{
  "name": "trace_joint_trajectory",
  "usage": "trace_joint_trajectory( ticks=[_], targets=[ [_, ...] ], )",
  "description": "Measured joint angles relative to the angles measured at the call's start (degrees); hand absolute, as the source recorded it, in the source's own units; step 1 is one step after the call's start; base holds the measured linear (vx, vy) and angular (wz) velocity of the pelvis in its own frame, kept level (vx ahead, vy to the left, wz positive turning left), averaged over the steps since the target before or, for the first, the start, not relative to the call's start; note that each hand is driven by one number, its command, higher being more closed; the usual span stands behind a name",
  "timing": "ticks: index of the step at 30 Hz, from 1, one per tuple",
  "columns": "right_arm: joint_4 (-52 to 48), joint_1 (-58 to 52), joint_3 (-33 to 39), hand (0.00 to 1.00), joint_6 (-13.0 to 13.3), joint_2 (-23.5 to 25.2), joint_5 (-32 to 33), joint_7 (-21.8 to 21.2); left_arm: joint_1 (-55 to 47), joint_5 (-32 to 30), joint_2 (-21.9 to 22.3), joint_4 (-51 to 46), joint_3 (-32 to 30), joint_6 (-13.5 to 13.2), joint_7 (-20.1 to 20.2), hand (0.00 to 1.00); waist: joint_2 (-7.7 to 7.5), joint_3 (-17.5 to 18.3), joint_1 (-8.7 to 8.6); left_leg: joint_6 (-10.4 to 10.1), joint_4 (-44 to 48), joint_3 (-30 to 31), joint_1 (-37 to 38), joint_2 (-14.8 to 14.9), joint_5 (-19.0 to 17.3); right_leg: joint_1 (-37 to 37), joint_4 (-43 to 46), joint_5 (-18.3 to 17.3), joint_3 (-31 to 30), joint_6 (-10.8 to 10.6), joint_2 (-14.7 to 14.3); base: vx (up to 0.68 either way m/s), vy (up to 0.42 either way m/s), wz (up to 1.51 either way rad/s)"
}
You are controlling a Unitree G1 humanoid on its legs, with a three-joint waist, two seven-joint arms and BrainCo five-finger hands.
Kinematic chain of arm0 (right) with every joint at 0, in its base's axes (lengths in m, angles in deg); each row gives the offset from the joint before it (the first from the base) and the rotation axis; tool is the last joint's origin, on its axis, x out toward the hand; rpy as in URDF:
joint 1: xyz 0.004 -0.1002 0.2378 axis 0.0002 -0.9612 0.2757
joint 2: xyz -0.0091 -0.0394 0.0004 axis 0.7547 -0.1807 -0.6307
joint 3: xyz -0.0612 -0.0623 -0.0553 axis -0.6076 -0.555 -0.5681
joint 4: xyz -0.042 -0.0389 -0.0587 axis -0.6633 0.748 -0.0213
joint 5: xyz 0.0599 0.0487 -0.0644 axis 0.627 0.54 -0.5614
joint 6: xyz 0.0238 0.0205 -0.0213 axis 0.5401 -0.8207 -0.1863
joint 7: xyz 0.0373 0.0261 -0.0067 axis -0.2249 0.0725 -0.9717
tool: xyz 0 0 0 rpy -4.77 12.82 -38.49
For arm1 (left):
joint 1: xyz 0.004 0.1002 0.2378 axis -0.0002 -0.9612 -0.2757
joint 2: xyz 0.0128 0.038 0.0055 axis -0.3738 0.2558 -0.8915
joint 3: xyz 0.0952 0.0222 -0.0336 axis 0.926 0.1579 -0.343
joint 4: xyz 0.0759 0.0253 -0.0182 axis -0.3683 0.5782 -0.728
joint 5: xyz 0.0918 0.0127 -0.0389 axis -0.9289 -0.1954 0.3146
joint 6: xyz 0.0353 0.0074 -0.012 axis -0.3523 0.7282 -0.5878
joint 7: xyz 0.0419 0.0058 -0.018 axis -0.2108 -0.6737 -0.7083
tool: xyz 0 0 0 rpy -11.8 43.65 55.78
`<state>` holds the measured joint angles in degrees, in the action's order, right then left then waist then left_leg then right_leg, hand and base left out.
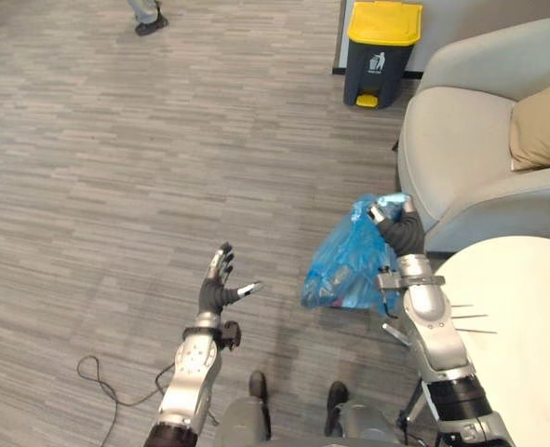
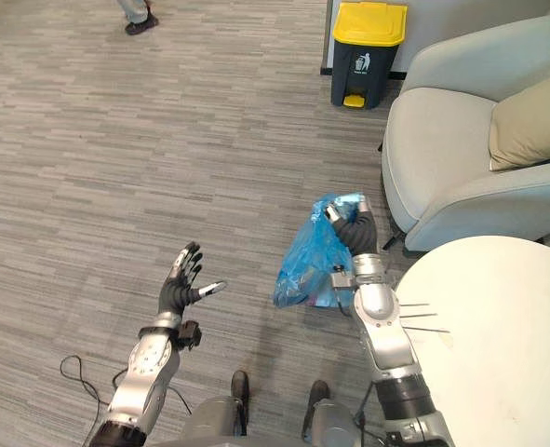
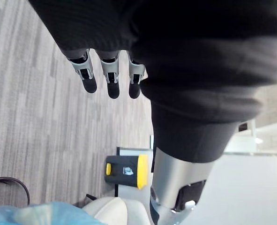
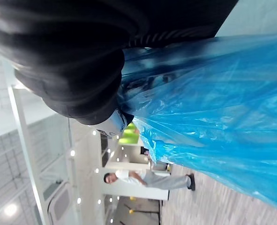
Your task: Gather rubbish on tea table into small bin, then transfer packed bag to large trash can.
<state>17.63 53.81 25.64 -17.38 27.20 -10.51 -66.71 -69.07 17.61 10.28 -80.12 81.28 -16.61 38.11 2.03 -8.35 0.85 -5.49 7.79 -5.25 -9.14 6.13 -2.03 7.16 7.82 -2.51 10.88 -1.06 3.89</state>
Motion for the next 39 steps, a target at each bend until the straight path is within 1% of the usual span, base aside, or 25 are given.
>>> trace_joint_trajectory(
  ticks=[2, 4, 8, 11, 12, 13, 16, 19, 21, 22, 26, 29, 31, 32, 34, 35, 36, 37, 39],
  targets=[
    [-0.18, 1.81, -4.05, 1.00, 0.04, 1.04, 0.15, -1.45, 1.31, -1.64, -1.00, 0.23, 2.07, 0.02, -0.03, 0.00, -0.83, 0.94, -0.11, 0.33, -0.22, -1.37, 0.08, -0.24, 0.22, -0.08, -1.78, 1.68, -1.41, -0.45, 0.14, -0.09, 0.114, -0.36],
    [-0.18, 4.00, -9.40, 1.00, 0.04, 1.99, 1.00, -3.60, 3.99, -3.51, -2.14, 1.38, 4.78, 0.06, 0.00, 0.00, -2.10, 1.73, -0.09, 1.14, -2.06, -3.07, 1.02, -0.61, 1.13, -0.23, -3.92, 3.67, -3.08, -0.69, 0.20, -0.08, 0.072, -0.34],
    [-0.41, 6.34, -16.24, 1.00, 0.02, 2.73, 3.24, -5.89, 8.72, -5.55, -2.29, 6.04, 8.83, 0.32, 0.03, 0.00, -2.77, 2.32, -0.37, 1.66, -3.55, -3.94, 2.58, -1.09, 2.10, -1.25, -5.17, 4.79, -4.05, -0.99, 0.22, -0.06, 0.034, -0.13],
    [-0.44, 7.37, -22.06, 1.00, -0.43, 3.26, 6.37, -7.74, 10.76, -8.06, -1.81, 7.29, 9.82, 0.36, -0.49, 0.00, -3.10, 2.56, -0.33, 1.52, -4.78, -4.69, 3.77, -1.10, 2.70, -1.80, -6.03, 5.57, -4.90, -0.83, 0.16, -0.04, 0.013, -0.13],
    [-0.44, 7.44, -23.41, 1.00, -0.48, 3.34, 7.17, -8.21, 11.55, -9.03, -1.76, 8.29, 9.91, 0.36, -0.79, 1.00, -3.20, 2.79, -0.33, 1.67, -5.38, -4.69, 4.02, -1.12, 3.14, -1.82, -6.10, 5.64, -4.89, -0.81, 0.13, 0.00, 0.000, 0.00],
    [-0.44, 7.49, -24.43, 1.00, -0.53, 3.45, 7.78, -8.43, 12.12, -10.10, -1.32, 8.95, 10.06, 0.37, -1.99, 1.00, -3.34, 2.95, -0.31, 1.65, -5.79, -4.68, 4.25, -1.13, 3.43, -1.83, -6.11, 5.69, -4.90, -0.76, 0.07, 0.00, 0.000, 0.00],
    [-0.27, 8.02, -26.46, 1.00, -1.03, 3.71, 10.08, -8.85, 13.60, -13.17, -1.80, 10.60, 10.20, 0.71, -5.09, 1.00, -3.81, 3.91, -0.13, 1.37, -6.01, -4.76, 4.58, -1.13, 3.72, -1.99, -6.19, 5.85, -5.02, -0.55, -0.49, -0.01, -0.005, -0.02],
    [0.40, 10.83, -26.80, 1.00, -2.22, 3.66, 11.33, -8.80, 13.61, -15.56, -1.89, 10.90, 10.32, 0.77, -6.56, 1.00, -3.91, 4.25, -0.10, 1.27, -6.44, -4.87, 5.56, -1.03, 3.90, -3.21, -7.40, 6.58, -5.20, -0.36, -0.91, -0.01, -0.010, -0.04],
    [0.49, 12.51, -27.79, 1.00, -2.66, 3.61, 11.32, -8.45, 13.67, -15.60, -1.94, 10.87, 10.31, 0.64, -6.83, 1.00, -3.95, 4.33, -0.09, 1.21, -7.10, -5.00, 5.90, -1.05, 4.15, -3.45, -8.08, 7.00, -5.51, -0.35, -1.00, -0.03, 0.000, -0.07],
    [0.67, 13.88, -28.90, 0.00, -2.78, 3.61, 11.31, -7.89, 13.68, -15.61, -1.90, 10.89, 10.48, 0.64, -7.35, 1.00, -3.99, 4.35, -0.13, 1.07, -7.60, -4.98, 5.99, -1.06, 4.39, -3.40, -8.30, 7.14, -5.62, -0.36, -1.00, -0.04, 0.003, -0.05],
    [1.06, 14.83, -30.83, 0.00, -2.78, 3.66, 11.26, -7.79, 13.53, -15.54, -1.52, 11.47, 11.00, 0.74, -7.77, 1.00, -4.06, 4.42, -0.07, 1.09, -8.07, -4.82, 6.14, -1.01, 4.72, -3.40, -8.47, 7.18, -5.68, -0.32, -1.00, 0.00, 0.000, 0.00],
    [1.06, 14.81, -30.80, 0.00, -2.77, 3.65, 9.97, -7.31, 12.98, -14.73, -0.64, 11.47, 10.80, 0.74, -7.79, 1.00, -4.07, 4.42, -0.11, 1.25, -9.66, -4.61, 6.71, -1.09, 5.77, -3.49, -8.92, 7.31, -5.60, -0.35, -1.06, 0.00, 0.000, 0.00],
    [1.05, 14.14, -30.31, 0.00, -2.69, 3.65, 6.49, -6.84, 11.58, -11.54, -0.11, 11.45, 10.17, 0.78, -7.56, 1.00, -4.07, 4.43, -0.24, 1.23, -10.03, -4.59, 7.06, -1.08, 5.90, -3.72, -9.07, 7.32, -5.61, -0.35, -1.22, 0.00, 0.000, 0.00],
    [1.02, 12.79, -29.49, 0.00, -2.52, 3.60, 5.12, -6.83, 9.80, -9.96, 0.90, 11.45, 8.75, 0.97, -7.55, 1.00, -4.07, 4.52, -0.25, 1.22, -10.18, -4.59, 7.27, -1.07, 5.89, -3.87, -9.12, 7.31, -5.65, -0.36, -1.52, 0.00, 0.000, 0.00],
    [0.96, 9.28, -27.30, 0.00, -2.08, 3.47, 1.83, -6.88, 6.92, -7.70, 2.00, 11.46, 6.65, 1.80, -7.49, 1.00, -4.17, 4.92, -0.25, 1.22, -10.80, -4.59, 7.57, -1.06, 5.91, -3.86, -9.22, 7.31, -5.99, -0.37, -1.67, 0.03, -0.006, -0.05],
    [0.83, 6.23, -25.23, 0.00, -1.36, 2.46, -0.45, -6.89, 4.87, -6.94, 2.03, 11.45, 4.93, 2.32, -7.23, 1.00, -4.26, 4.99, -0.22, 1.22, -11.02, -4.62, 7.83, -1.04, 5.90, -3.99, -9.24, 7.29, -6.19, -0.39, -1.74, 0.03, 0.004, -0.05],
    [0.20, 2.80, -22.77, 0.00, -0.83, 1.06, -4.02, -6.82, 2.94, -6.32, 2.01, 11.45, 2.61, 2.79, -6.77, 1.00, -4.30, 5.04, -0.25, 1.21, -11.16, -4.63, 7.92, -1.04, 5.90, -4.02, -9.27, 7.27, -6.30, -0.42, -1.75, 0.02, 0.005, -0.03],
    [0.03, 0.94, -21.29, 0.00, -0.31, -0.04, -6.19, -6.83, 1.92, -6.29, 1.95, 11.45, 1.15, 2.86, -6.42, 1.00, -4.31, 5.05, -0.24, 1.22, -11.24, -4.64, 7.96, -1.06, 5.90, -4.03, -9.28, 7.27, -6.35, -0.42, -1.74, 0.00, 0.000, 0.00],
    [0.01, -7.23, -13.63, 0.00, -0.20, -4.95, -12.74, -6.67, -1.53, -6.18, 1.47, 11.30, -4.06, 2.88, -6.21, 1.00, -4.35, 5.07, -0.07, 1.21, -11.51, -4.69, 8.36, -1.14, 5.90, -4.27, -9.29, 7.15, -6.56, -0.60, -1.68, 0.00, 0.000, 0.00]
  ],
)
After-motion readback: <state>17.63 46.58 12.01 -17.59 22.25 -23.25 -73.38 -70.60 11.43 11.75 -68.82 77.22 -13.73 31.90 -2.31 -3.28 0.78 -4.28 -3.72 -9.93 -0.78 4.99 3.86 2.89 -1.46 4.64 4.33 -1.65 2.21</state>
